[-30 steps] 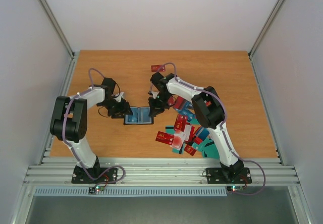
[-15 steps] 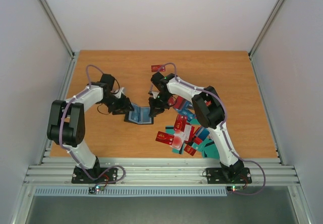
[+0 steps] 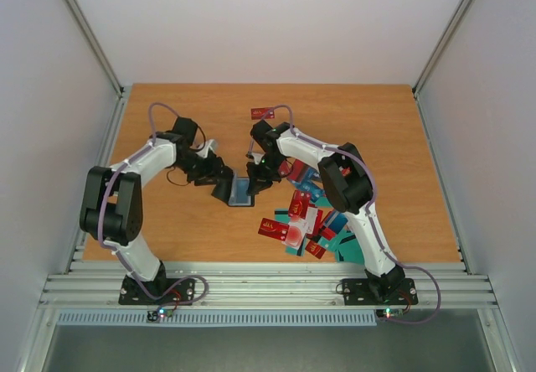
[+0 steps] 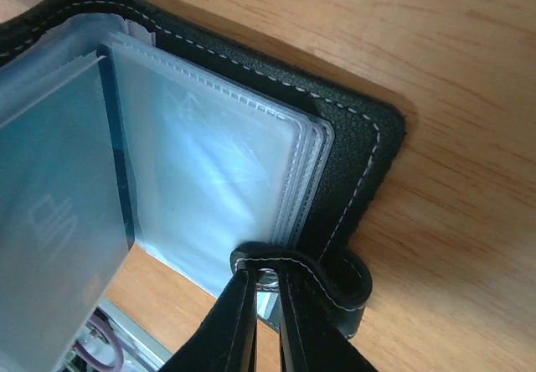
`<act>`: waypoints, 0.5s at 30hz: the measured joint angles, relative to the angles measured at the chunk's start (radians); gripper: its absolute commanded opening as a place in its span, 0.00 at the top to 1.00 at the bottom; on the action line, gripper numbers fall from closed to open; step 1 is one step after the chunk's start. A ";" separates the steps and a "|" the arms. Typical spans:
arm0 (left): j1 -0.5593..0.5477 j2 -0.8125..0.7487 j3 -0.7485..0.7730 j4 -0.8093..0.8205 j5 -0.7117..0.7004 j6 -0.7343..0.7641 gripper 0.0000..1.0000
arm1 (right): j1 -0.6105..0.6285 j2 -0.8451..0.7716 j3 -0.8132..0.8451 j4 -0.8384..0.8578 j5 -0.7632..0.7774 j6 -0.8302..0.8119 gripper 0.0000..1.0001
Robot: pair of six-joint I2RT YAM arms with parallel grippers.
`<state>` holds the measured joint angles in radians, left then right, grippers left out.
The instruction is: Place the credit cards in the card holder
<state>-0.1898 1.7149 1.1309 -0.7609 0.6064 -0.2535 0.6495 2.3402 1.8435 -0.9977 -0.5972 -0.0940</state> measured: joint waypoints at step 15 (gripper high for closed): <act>-0.076 0.009 0.050 -0.001 0.020 -0.027 0.45 | 0.000 0.000 -0.001 0.000 -0.006 0.013 0.92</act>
<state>-0.2657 1.7241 1.1805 -0.7616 0.6266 -0.2802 0.6495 2.3402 1.8427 -0.9977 -0.6033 -0.0807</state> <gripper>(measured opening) 0.550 0.085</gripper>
